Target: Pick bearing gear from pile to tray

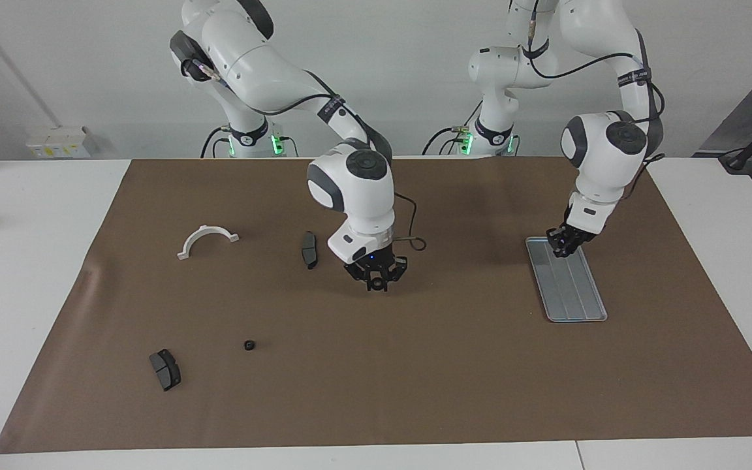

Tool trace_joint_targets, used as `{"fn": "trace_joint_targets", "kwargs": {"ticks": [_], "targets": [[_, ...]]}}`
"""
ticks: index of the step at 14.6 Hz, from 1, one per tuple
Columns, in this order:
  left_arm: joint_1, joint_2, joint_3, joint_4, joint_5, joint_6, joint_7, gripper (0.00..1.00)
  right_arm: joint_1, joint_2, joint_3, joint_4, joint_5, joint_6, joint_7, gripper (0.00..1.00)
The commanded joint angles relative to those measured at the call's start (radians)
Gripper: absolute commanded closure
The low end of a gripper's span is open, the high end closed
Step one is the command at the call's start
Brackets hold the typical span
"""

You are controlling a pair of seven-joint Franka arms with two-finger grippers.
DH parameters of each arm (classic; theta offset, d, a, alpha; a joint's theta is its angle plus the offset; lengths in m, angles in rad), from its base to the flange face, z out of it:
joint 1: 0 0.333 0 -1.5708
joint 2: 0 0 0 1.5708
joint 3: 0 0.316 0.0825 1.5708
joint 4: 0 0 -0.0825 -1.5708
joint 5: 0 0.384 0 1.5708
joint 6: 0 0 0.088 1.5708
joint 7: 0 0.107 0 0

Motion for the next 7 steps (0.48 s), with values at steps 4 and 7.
{"fn": "trace_joint_targets", "kwargs": {"ticks": [4, 7], "targets": [[0.045, -0.022, -0.011, -0.079, -0.007, 0.108, 0.082, 1.00, 0.015, 0.072, 0.026, 0.043, -0.081, 0.057, 0.099, 0.94], [0.057, 0.007, -0.012, -0.079, -0.009, 0.122, 0.086, 1.00, 0.025, 0.064, 0.028, 0.030, -0.102, 0.059, 0.101, 0.00]]}}
